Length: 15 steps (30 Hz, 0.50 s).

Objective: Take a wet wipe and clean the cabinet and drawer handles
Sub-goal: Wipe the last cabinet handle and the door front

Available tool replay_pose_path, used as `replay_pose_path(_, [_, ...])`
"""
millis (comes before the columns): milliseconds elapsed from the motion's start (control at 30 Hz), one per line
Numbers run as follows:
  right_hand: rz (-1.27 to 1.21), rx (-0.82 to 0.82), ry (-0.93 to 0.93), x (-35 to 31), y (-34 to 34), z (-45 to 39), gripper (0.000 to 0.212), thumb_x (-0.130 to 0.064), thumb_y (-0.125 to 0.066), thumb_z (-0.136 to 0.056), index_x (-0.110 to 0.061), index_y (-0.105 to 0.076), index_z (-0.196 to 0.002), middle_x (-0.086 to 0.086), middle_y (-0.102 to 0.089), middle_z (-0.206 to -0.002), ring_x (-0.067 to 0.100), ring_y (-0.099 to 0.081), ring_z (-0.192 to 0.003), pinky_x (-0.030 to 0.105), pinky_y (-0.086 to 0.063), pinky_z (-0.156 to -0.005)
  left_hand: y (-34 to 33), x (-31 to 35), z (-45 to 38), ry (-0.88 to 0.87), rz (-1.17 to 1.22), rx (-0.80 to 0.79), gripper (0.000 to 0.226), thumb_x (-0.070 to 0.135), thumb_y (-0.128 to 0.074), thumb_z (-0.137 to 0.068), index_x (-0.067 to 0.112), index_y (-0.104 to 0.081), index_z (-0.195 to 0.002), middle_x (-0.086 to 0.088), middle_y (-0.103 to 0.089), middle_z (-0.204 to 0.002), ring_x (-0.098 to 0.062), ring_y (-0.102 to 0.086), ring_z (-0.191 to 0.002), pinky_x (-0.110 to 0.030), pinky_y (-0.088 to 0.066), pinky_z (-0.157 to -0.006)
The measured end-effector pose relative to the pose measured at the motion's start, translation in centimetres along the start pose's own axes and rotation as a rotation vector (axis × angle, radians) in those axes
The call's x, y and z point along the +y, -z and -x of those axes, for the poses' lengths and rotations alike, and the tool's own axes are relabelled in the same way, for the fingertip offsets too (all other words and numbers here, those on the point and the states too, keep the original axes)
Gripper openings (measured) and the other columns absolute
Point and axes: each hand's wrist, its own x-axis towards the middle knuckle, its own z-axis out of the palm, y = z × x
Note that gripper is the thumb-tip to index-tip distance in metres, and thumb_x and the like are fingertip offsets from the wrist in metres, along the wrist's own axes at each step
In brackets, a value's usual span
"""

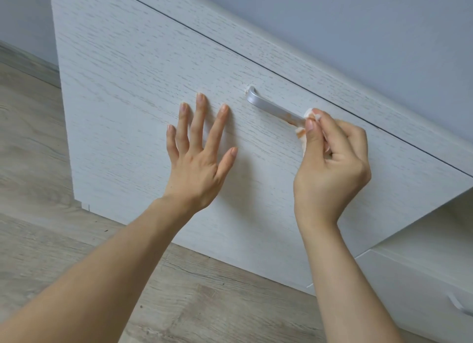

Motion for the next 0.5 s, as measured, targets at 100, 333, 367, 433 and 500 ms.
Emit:
replay_pose_path(100, [0.120,-0.072,0.215,0.9,0.5,-0.1,0.014,-0.001,-0.062,-0.088,-0.001,-0.071,-0.099,0.010,-0.067,-0.097,0.004,-0.055,-0.086,0.033,-0.055,-0.076,-0.1,0.0,0.0,0.001,0.001,0.002,0.062,0.053,-0.024,-0.097,0.035,0.003,-0.151,0.007,0.015,-0.157,-0.010,0.029,-0.139,-0.035,0.018,-0.110])
replay_pose_path(333, [0.055,0.046,0.088,-0.2,-0.5,-1.3,0.021,-0.008,-0.060,-0.090,-0.005,-0.067,-0.110,-0.016,-0.057,-0.089,-0.002,-0.052,-0.084,0.015,-0.045,-0.079,-0.6,0.4,-0.1,0.012,0.010,0.007,0.063,0.052,-0.022,-0.098,0.032,0.007,-0.150,0.011,0.023,-0.153,-0.013,0.029,-0.139,-0.046,0.016,-0.112])
replay_pose_path(367, [0.061,0.033,0.081,-0.3,-0.8,-1.1,0.019,-0.009,-0.059,-0.091,-0.008,-0.069,-0.107,-0.016,-0.058,-0.088,-0.005,-0.049,-0.084,0.021,-0.047,-0.080,-0.6,0.4,-0.1,0.014,0.013,0.005,0.063,0.051,-0.023,-0.098,0.032,0.007,-0.150,0.008,0.021,-0.155,-0.013,0.029,-0.139,-0.045,0.016,-0.112])
replay_pose_path(433, [0.085,0.014,0.094,-0.2,-1.1,-0.7,0.017,-0.011,-0.057,-0.092,-0.011,-0.071,-0.101,-0.015,-0.060,-0.087,-0.003,-0.050,-0.083,0.032,-0.049,-0.080,-0.6,0.3,-0.1,0.012,0.011,0.002,0.063,0.051,-0.023,-0.098,0.032,0.007,-0.150,0.005,0.018,-0.156,-0.013,0.030,-0.139,-0.046,0.016,-0.112])
replay_pose_path(500, [0.154,-0.018,0.170,0.2,-1.1,-0.6,0.018,-0.013,-0.053,-0.094,-0.012,-0.071,-0.099,-0.011,-0.063,-0.086,0.011,-0.058,-0.083,0.037,-0.049,-0.078,-0.6,0.2,-0.1,0.008,0.009,0.005,0.063,0.050,-0.024,-0.098,0.031,0.006,-0.150,0.003,0.017,-0.156,-0.018,0.025,-0.142,-0.048,0.014,-0.112])
